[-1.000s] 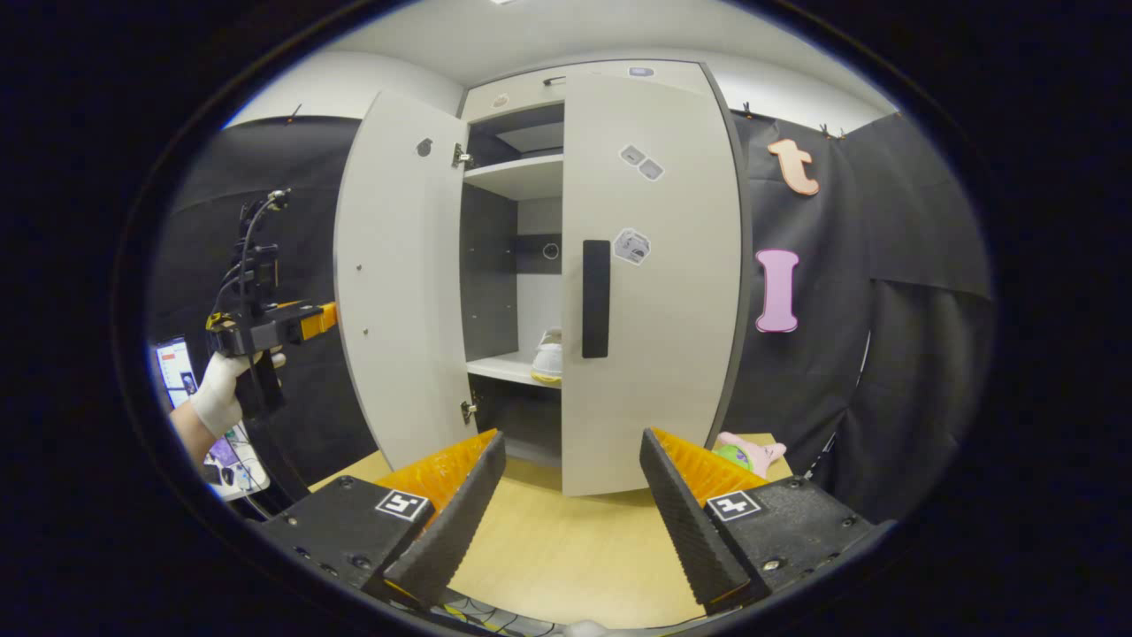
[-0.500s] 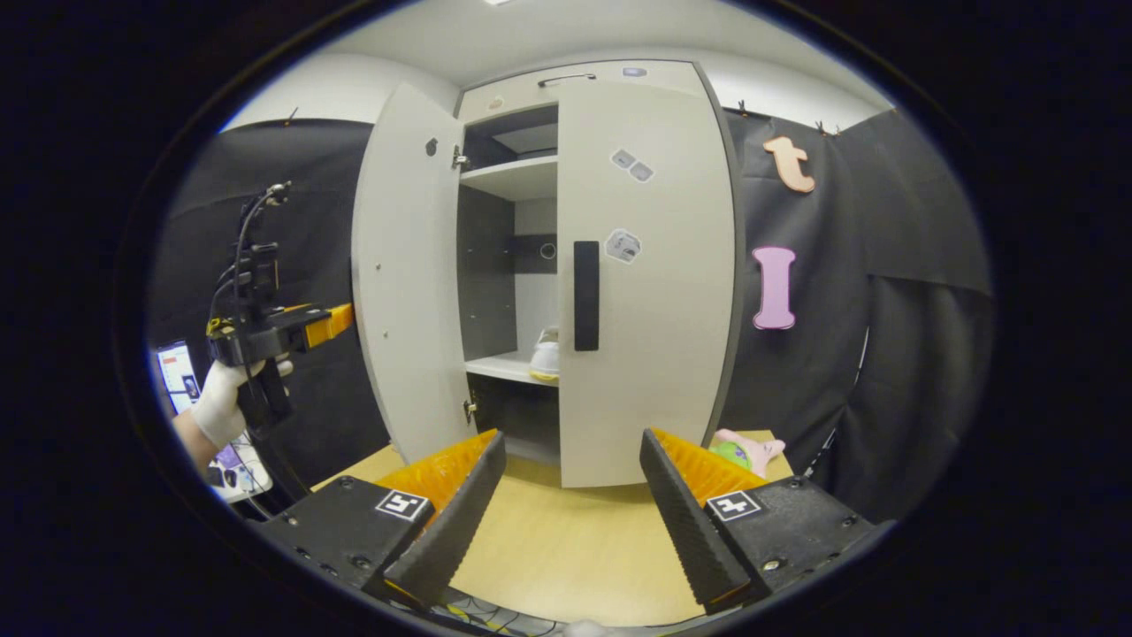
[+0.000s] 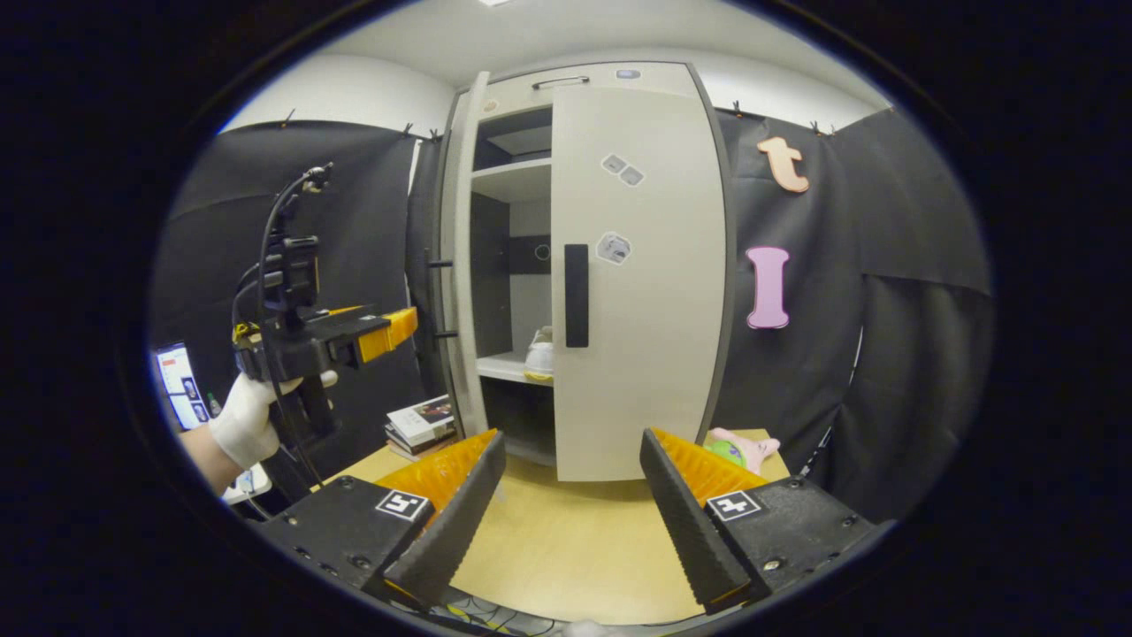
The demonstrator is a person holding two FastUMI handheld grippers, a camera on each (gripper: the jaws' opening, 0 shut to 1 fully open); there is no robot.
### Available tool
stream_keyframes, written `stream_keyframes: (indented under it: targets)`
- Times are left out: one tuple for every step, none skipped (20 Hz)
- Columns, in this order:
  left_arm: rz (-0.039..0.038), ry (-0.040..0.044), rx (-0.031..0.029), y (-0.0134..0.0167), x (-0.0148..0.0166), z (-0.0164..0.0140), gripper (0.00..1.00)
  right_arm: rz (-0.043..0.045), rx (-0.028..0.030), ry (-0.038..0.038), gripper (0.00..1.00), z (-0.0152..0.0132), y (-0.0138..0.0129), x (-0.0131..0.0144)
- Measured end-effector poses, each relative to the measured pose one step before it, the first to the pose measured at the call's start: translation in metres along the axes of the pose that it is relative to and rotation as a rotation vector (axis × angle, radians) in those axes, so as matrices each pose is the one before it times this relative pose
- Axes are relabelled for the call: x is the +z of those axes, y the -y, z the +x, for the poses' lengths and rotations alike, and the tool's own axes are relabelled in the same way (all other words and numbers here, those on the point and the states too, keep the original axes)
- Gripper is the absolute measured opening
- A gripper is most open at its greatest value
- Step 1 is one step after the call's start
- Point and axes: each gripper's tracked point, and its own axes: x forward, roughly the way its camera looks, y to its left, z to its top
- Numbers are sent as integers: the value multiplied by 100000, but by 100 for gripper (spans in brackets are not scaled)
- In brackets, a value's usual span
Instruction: Grab one shoe with the right hand and put it into the shoe cabinet, grab the other shoe with the left hand and put it into the shoe cabinet; then close the right door with the right hand and the left door with the left hand.
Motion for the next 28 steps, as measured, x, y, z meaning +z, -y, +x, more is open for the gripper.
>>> stream_keyframes:
  targets:
    - [694, -174, -1229, 505, -109, -126, 96, -449, -468, 219, 99, -128, 123, 22]
    - [1248, -559, -701, 40, -215, 68, 96, -363, -841, 418, 99, -109, 158, 107]
    - [728, -492, -924, 289, -108, -207, 96, 191, -951, 450, 99, -88, 281, 47]
    - [175, -11, -858, 297, 129, -305, 100, 573, -905, 414, 99, -103, 264, 59]
    - [-314, 319, -125, 55, 54, -335, 100, 687, -1081, 633, 99, -91, 198, 120]
    - [-493, -41, -572, 165, -11, -241, 96, 696, -1146, 550, 99, -153, 155, 191]
    - [-694, -416, -1095, 209, -57, -401, 96, 519, -837, 651, 99, -154, 96, 118]
    - [-724, 319, -1091, 211, 8, -386, 96, 298, -537, 1396, 99, -98, 68, 365]
    - [-320, -721, -741, 177, 75, -286, 96, 339, -561, 836, 99, -82, 92, 283]
    - [-147, -955, -163, 45, -151, -652, 96, 371, -528, 528, 99, -59, 106, 192]
    - [-127, -556, -103, -31, 18, -724, 96, 326, -542, 455, 99, -191, 95, 142]
    - [-229, 285, 203, -3, 289, -725, 100, 255, -846, 579, 99, -191, 119, 244]
    - [-147, 237, -153, 15, 273, -905, 96, 235, -671, 800, 99, -146, 118, 170]
    - [246, 281, -740, 139, 179, -928, 100, 373, -919, 424, 99, -239, 103, 105]
    - [578, 161, -177, 73, 97, -975, 96, 511, -1186, 709, 99, -284, 97, 93]
    - [339, -266, 588, -276, -24, -995, 96, 201, -988, 603, 99, -329, 79, 173]
    - [342, -442, -53, -54, -1, -1003, 96, 20, -603, 373, 99, -292, -90, 46]
    - [13, -14, 428, -82, 55, -1090, 96, -48, -645, 446, 99, -321, -33, 114]
    - [-40, 162, 43, -115, 20, -1153, 96, -141, -741, 597, 99, -437, -34, 55]
    - [162, -62, 266, -196, -4, -1202, 96, -130, -686, 310, 99, -440, -71, 58]
    - [240, -141, 189, -290, -177, -1116, 96, 5, -793, 448, 99, -463, -38, 102]
    - [-25, -366, 448, -386, -265, -1140, 96, -86, -752, 397, 99, -580, -86, -37]
    - [-82, -575, 251, -249, -348, -927, 96, -147, -857, 184, 99, -665, -69, -125]
    - [-226, -962, 159, -222, -503, -1070, 96, -373, -837, -172, 99, -563, -63, -150]
    - [-567, -543, -151, -289, -460, -838, 96, -560, -1003, -342, 99, -600, -14, -288]
    - [-394, -741, -540, 11, -229, -627, 96, -810, -810, -507, 99, -588, 17, -267]
    - [-378, -1022, -660, 14, -557, -579, 96, -797, -774, -571, 99, -510, -9, -307]
    - [-214, -337, -151, -89, -293, -505, 96, -288, -531, -262, 99, -548, 41, -165]
